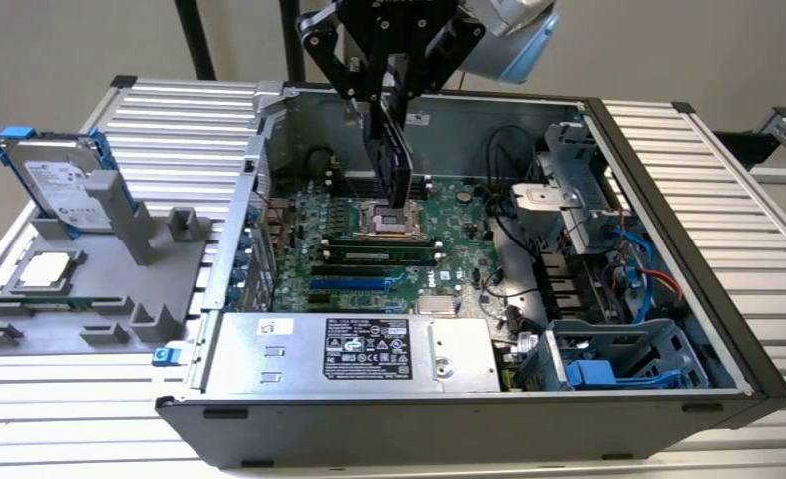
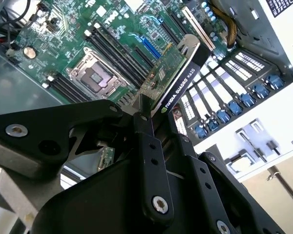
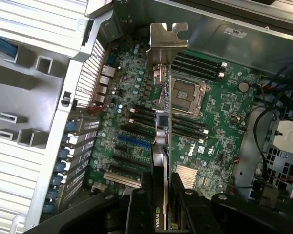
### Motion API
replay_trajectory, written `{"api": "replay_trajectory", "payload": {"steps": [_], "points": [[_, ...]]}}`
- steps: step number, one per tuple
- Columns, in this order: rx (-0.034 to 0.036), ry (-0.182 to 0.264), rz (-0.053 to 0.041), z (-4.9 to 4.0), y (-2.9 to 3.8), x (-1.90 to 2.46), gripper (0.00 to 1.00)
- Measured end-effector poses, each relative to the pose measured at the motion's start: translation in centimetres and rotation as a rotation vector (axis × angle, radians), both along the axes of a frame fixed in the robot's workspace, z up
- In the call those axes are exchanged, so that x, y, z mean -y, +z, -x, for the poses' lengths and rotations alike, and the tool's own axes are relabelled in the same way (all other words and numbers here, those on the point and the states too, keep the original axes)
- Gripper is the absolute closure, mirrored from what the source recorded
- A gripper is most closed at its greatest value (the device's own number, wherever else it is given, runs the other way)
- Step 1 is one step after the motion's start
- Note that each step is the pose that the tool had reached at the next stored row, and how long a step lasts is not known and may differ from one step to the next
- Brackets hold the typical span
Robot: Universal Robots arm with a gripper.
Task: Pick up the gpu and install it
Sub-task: 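Insert the gpu into the slot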
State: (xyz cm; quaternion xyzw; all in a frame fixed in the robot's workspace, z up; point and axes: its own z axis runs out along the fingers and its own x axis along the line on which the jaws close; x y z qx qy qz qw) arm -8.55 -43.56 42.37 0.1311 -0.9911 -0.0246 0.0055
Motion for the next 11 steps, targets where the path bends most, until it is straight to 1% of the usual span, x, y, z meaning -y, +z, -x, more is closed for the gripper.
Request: {"api": "replay_trajectory", "payload": {"steps": [5,11], "points": [[0.0,0.017,0.0,0.01,0.01,-0.01,1.0],[0.0,0.051,0.0,0.0,0.03,-0.01,1.0]]}}
